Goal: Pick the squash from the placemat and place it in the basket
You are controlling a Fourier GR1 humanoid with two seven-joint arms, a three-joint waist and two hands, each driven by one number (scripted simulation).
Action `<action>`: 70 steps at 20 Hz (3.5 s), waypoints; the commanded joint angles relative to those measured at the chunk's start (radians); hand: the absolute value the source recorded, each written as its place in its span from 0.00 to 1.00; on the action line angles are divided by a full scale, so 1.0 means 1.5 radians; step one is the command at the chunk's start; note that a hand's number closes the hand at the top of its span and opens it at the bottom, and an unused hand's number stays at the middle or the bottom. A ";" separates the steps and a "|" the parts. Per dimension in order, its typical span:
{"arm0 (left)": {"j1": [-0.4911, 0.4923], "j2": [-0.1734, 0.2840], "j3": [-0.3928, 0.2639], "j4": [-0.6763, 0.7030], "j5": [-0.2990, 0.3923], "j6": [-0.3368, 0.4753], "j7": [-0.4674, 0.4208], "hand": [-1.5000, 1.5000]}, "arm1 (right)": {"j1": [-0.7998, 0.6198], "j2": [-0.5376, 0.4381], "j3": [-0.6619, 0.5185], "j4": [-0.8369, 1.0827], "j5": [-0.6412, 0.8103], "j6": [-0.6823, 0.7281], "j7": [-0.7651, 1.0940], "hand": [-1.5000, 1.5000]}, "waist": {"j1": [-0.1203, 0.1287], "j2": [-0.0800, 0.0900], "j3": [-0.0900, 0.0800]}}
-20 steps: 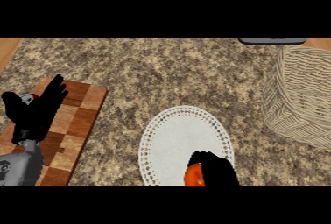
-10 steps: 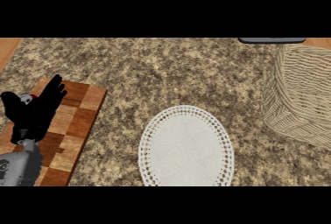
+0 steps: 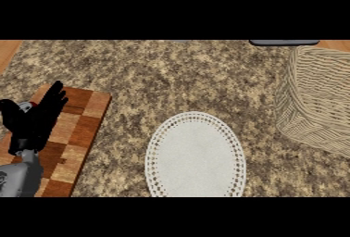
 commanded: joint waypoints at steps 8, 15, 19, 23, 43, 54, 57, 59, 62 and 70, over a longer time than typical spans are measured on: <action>0.001 0.004 0.006 0.000 0.000 0.001 0.001 0.50 | -0.025 0.064 -0.033 -0.216 0.085 0.014 0.076 1.00 | -0.005 0.004 -0.002; 0.002 0.000 0.002 -0.006 0.001 0.000 0.000 0.50 | -0.039 0.096 -0.061 -0.205 0.115 -0.021 0.096 1.00 | -0.002 0.006 -0.002; 0.012 -0.006 -0.008 -0.011 -0.013 0.006 -0.007 0.50 | -0.048 0.096 -0.084 -0.198 0.139 -0.045 0.123 1.00 | 0.003 0.007 -0.002; 0.002 -0.016 -0.007 -0.009 -0.008 0.014 -0.002 0.50 | -0.067 0.097 -0.138 -0.194 0.174 -0.040 0.149 1.00 | 0.002 0.010 -0.002; -0.030 -0.004 0.003 0.018 -0.007 0.003 0.004 0.50 | -0.440 -0.018 -0.837 -0.157 -0.280 0.304 0.107 1.00 | 0.014 0.009 0.002; -0.026 -0.009 -0.002 -0.016 -0.012 -0.004 0.039 0.50 | -0.500 -0.120 -0.983 0.145 -0.347 0.215 -0.018 0.00 | 0.019 0.007 0.001; -0.014 -0.025 -0.013 -0.042 -0.020 0.006 0.048 0.50 | -0.481 -0.126 -0.979 0.168 -0.390 0.224 -0.084 0.00 | 0.019 0.007 0.001; -0.066 -0.001 0.016 0.036 -0.007 -0.017 0.015 0.50 | -0.542 -0.135 -0.963 0.164 -0.399 0.230 -0.029 0.00 | 0.018 0.007 0.001; 0.020 -0.018 0.000 -0.052 -0.015 -0.007 0.022 0.50 | -0.537 -0.161 -1.024 0.140 -0.462 0.243 -0.024 0.00 | 0.019 0.005 0.001; -0.011 -0.014 0.004 -0.025 -0.012 -0.011 0.023 0.50 | -0.558 -0.171 -1.220 0.180 -0.623 0.185 0.030 0.00 | 0.010 0.004 0.001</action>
